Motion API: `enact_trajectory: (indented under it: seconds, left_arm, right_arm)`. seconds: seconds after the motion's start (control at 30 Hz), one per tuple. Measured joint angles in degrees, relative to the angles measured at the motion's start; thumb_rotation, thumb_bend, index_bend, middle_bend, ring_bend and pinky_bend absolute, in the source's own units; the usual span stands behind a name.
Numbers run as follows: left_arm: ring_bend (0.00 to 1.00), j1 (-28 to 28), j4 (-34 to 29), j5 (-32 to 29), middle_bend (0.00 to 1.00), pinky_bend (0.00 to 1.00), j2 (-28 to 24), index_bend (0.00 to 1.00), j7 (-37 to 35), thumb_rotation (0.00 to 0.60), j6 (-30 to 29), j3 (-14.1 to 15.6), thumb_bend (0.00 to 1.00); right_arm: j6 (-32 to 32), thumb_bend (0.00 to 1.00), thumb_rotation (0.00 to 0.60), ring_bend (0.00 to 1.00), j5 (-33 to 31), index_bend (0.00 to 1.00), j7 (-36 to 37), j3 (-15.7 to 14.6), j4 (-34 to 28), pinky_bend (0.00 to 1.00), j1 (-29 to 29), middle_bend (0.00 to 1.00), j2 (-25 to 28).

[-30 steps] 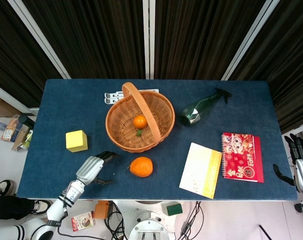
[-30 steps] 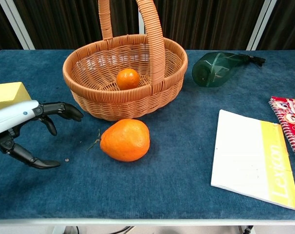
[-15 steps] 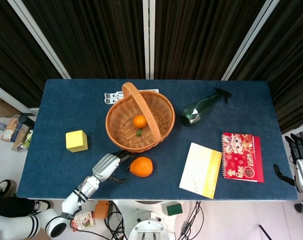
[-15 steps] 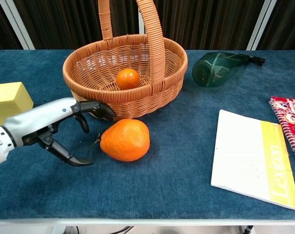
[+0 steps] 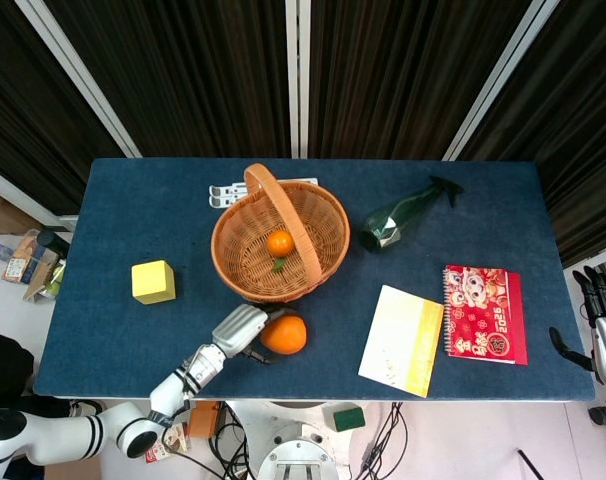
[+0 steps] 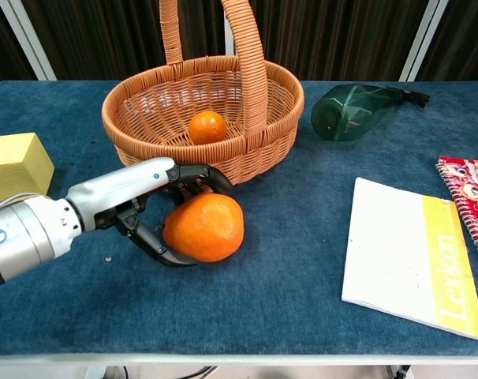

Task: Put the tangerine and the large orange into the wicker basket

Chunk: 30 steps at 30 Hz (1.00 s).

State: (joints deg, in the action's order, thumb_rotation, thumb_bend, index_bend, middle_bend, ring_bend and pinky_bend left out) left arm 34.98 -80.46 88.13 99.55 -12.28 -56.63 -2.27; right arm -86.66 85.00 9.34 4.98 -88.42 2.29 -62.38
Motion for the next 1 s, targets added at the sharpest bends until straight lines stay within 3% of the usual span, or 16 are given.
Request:
enact_trajectory:
  seconds: [0.33,0.67,1.0]
  left_arm:
    - [0.19,1.4,1.5,-0.8,0.23,0.37,1.9,0.24,0.2,0.6,1.3,0.0,0.12]
    - [0.42,0.7,2.5,0.6,0.44,0.58,3.4,0.39,1.1,0.6,-2.6,0.5,0.19]
    - [0.43,-1.0,-3.4,2.3,0.44,0.58,-0.7,0.39,3.2,0.6,-6.7,2.0,0.2]
  right_arm:
    - [0.0,0.33,0.6,0.0,0.0,0.0,0.0,0.0,0.0,0.0,0.0,0.0,0.1]
    - [0.0,0.33,0.6,0.0,0.1,0.0,-0.1,-0.1,-0.1,0.0,-0.1,0.0,0.1]
    - [-0.3,0.33,0.6,0.0,0.2,0.0,0.2,-0.1,-0.1,0.0,-0.2,0.0,0.2]
